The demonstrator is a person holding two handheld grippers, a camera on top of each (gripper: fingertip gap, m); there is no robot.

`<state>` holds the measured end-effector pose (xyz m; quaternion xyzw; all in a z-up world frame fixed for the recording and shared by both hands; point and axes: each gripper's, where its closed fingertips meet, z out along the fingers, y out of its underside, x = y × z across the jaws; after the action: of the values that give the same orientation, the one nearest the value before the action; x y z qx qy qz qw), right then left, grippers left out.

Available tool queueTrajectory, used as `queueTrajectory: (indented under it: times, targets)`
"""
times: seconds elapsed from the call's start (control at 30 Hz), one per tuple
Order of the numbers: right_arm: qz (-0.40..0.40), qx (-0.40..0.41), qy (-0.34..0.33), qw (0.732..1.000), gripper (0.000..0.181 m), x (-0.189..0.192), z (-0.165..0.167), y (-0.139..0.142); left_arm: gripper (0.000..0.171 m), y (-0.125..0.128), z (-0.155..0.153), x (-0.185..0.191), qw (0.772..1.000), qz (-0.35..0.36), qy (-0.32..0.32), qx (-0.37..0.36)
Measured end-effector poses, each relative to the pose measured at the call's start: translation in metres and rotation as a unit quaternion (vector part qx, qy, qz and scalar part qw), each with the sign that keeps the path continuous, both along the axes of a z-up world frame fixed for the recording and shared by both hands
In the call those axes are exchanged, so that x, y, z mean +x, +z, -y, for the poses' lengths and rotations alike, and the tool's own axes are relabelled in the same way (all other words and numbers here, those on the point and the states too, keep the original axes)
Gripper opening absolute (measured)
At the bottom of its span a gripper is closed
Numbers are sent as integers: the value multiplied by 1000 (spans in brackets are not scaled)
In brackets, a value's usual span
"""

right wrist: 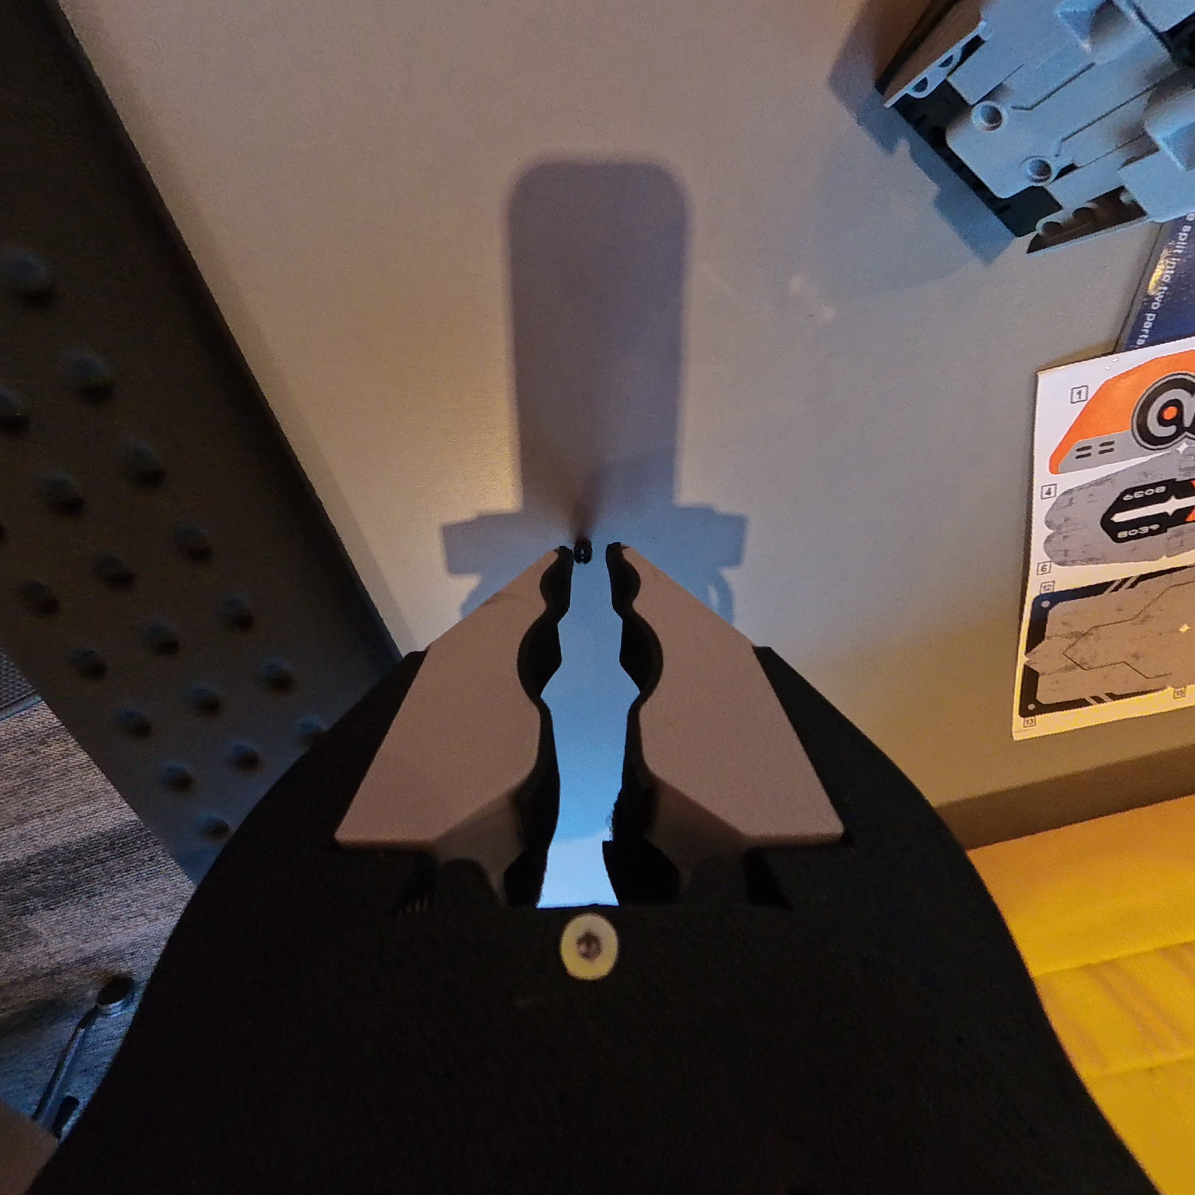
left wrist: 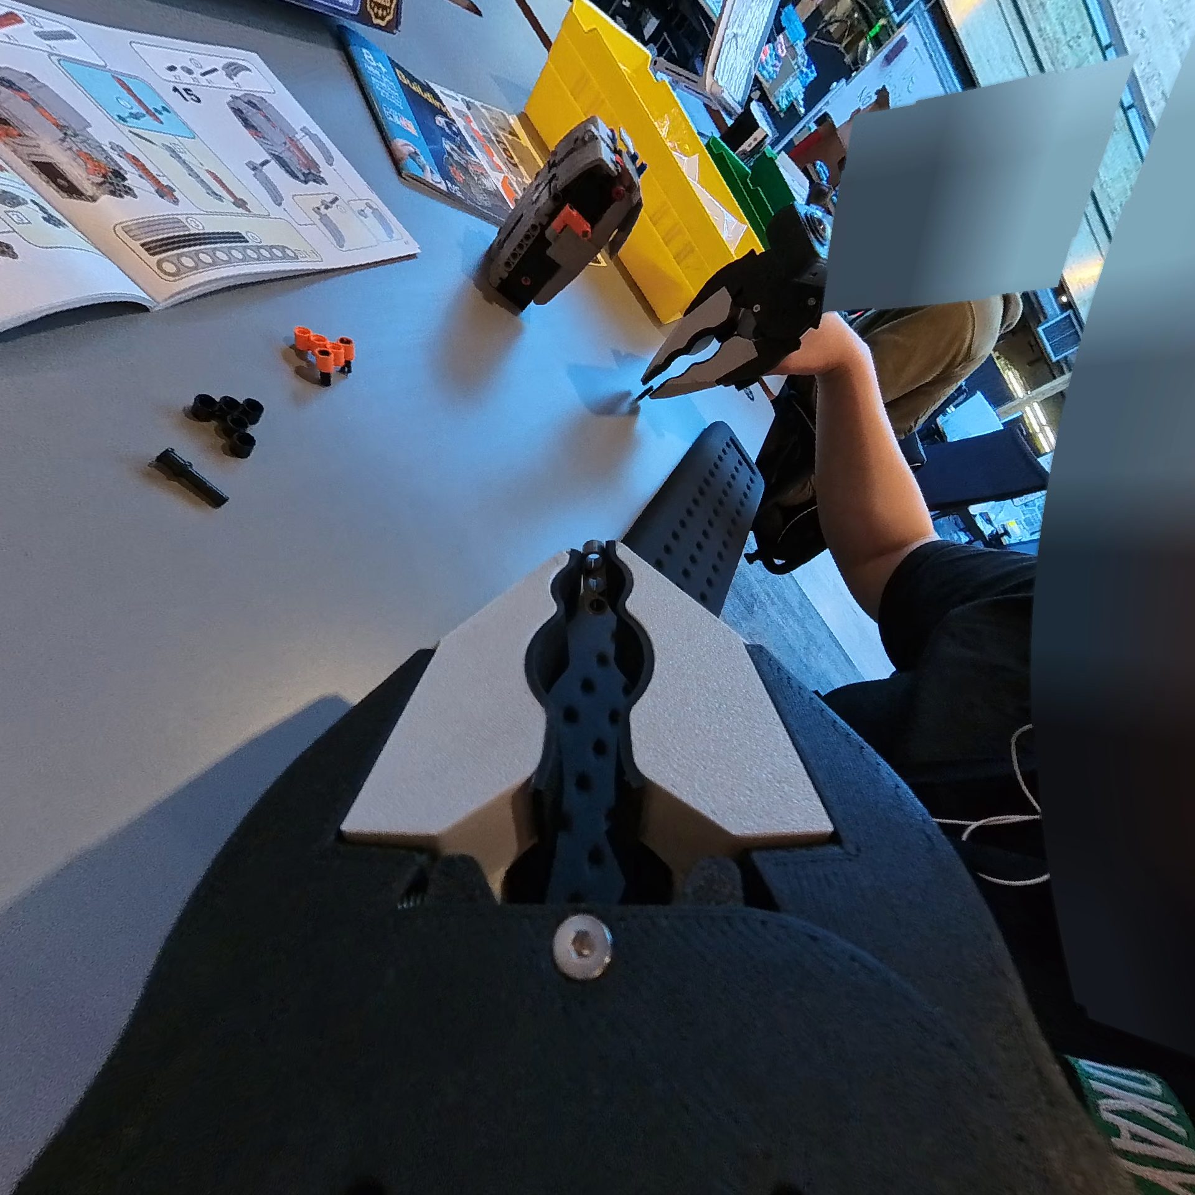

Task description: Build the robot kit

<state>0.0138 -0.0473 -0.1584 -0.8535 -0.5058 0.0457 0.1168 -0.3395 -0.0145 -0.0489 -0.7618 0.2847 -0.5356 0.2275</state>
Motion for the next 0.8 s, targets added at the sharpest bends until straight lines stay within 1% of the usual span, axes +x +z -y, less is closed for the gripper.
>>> queueTrajectory:
  times: [0.1, 0.17, 0.4, 0.47, 0.53, 0.6, 0.63, 0.7, 0.8]
  targets:
    - [-1, 1, 1, 1000, 10, -1, 0, 0, 3, -1, 0, 0, 1000, 0, 1, -2]
    - [-1, -2, 1, 1000, 5, -1, 1, -1, 3, -1, 0, 0, 1000, 0, 1, -2]
    - [-9, 5, -1, 1000, 4, -2, 0, 2, 3, -1, 0, 0, 1000, -1, 0, -1]
    - [-40, 29, 7, 999, 3, -14, -3, 15, 3, -1, 0, 0, 1000, 0, 1, -1]
    - [-87, 77, 19, 993, 3, -30, -8, 37, 3, -1, -1, 2, 1000, 4, 1, -1]
    - [-154, 131, 29, 979, 3, -52, -14, 61, 3, -1, 1, 7, 1000, 21, -8, -4]
    - [-198, 153, 34, 968, 3, -66, -15, 74, 3, 0, 5, 11, 999, 34, -22, -11]
    - [-290, 186, 50, 937, 3, -103, -12, 98, 3, 6, 15, 21, 995, 80, -56, -28]
    - [-395, 228, 90, 885, 3, -168, -2, 125, 3, 11, 28, 32, 984, 133, -101, -68]
